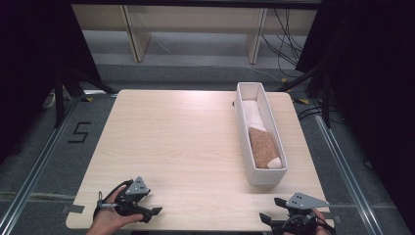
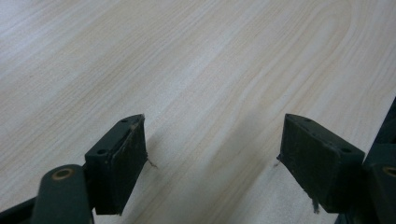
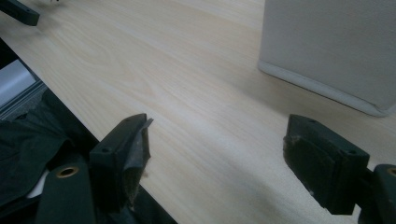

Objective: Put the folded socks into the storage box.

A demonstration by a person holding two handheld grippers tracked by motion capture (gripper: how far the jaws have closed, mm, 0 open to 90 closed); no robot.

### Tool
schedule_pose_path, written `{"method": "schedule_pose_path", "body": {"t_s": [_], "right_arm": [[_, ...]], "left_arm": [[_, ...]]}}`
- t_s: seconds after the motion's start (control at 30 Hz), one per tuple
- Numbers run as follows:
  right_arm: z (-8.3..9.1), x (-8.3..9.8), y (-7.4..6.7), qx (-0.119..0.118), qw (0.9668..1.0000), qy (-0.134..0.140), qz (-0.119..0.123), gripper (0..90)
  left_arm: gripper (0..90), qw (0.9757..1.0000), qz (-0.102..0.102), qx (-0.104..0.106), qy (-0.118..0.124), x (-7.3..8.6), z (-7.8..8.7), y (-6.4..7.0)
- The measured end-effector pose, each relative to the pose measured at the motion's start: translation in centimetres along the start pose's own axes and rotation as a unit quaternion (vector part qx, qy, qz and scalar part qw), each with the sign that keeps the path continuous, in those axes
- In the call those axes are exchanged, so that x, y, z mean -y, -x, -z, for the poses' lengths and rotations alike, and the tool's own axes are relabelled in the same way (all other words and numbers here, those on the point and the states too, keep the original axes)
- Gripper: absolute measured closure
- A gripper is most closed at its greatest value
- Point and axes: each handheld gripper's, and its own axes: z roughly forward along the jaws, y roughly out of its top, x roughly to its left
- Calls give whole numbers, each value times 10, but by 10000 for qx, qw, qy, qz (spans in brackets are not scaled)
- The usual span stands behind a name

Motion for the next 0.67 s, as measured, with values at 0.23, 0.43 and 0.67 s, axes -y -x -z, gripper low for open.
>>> {"method": "schedule_pose_path", "body": {"t_s": [0.23,0.43,0.67], "right_arm": [[0,1,3,147,9998,-104,27,233],[-1,1,4,212,9997,-127,52,233],[-2,1,5,261,9993,-187,205,231]], "left_arm": [[222,10000,-5,15,-16,0,-1,0],[222,10000,-32,24,-46,0,-1,-1],[222,10000,-10,43,-39,0,-2,-2]]}}
